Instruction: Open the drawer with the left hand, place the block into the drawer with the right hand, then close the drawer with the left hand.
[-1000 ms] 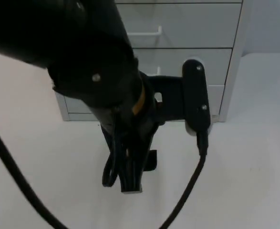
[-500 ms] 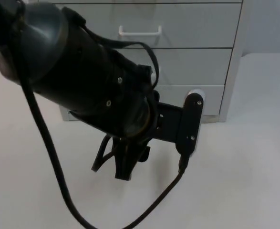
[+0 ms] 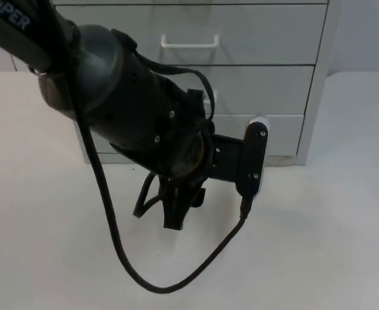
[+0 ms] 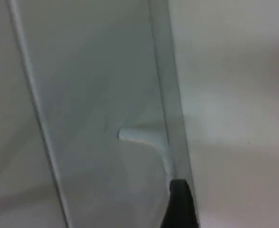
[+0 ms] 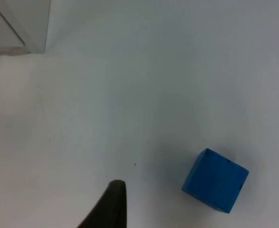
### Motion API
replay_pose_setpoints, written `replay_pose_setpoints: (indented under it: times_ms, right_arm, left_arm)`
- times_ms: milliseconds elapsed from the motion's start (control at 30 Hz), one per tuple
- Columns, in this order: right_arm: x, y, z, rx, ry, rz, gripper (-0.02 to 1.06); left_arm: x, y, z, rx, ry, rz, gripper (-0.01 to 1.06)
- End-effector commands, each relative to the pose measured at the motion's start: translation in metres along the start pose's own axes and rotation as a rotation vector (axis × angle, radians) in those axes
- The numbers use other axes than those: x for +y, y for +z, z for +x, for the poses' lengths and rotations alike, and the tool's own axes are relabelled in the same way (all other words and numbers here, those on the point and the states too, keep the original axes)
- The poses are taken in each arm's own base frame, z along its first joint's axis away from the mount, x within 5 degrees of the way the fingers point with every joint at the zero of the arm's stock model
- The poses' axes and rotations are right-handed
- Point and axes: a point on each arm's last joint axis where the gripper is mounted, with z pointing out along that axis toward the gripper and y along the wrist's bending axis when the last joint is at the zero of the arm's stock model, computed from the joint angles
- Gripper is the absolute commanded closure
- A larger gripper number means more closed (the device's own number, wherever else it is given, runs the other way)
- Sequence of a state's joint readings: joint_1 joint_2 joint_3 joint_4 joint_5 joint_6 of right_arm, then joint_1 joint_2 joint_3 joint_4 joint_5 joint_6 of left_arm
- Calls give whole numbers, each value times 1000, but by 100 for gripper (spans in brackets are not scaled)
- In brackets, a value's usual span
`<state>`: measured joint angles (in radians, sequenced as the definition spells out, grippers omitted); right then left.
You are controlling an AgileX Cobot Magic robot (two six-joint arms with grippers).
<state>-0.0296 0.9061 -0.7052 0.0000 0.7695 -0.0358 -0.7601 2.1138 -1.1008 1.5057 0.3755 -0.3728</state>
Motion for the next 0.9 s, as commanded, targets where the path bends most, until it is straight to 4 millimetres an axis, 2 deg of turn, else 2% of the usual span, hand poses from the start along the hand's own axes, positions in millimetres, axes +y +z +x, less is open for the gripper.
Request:
replay_pose_setpoints:
  times_ms: [0, 367, 633, 733, 867]
  right_arm:
    - [1, 1, 0, -7, -5, -2, -1]
    - [1, 0, -1, -16, 0, -6, -1]
    - [1, 0, -2, -23, 0, -6, -1]
    - [1, 0, -2, -25, 0, -6, -1]
    - [1, 0, -2, -25, 0, -6, -1]
  left_arm:
    - [1, 4, 0, -26, 25, -4, 47]
    - [13, 17, 23, -55, -25, -16, 49]
    - [23, 21, 19, -95, -64, -24, 49]
    - [22, 22, 18, -101, -72, -18, 49]
    - [12, 34, 18, -91, -62, 14, 49]
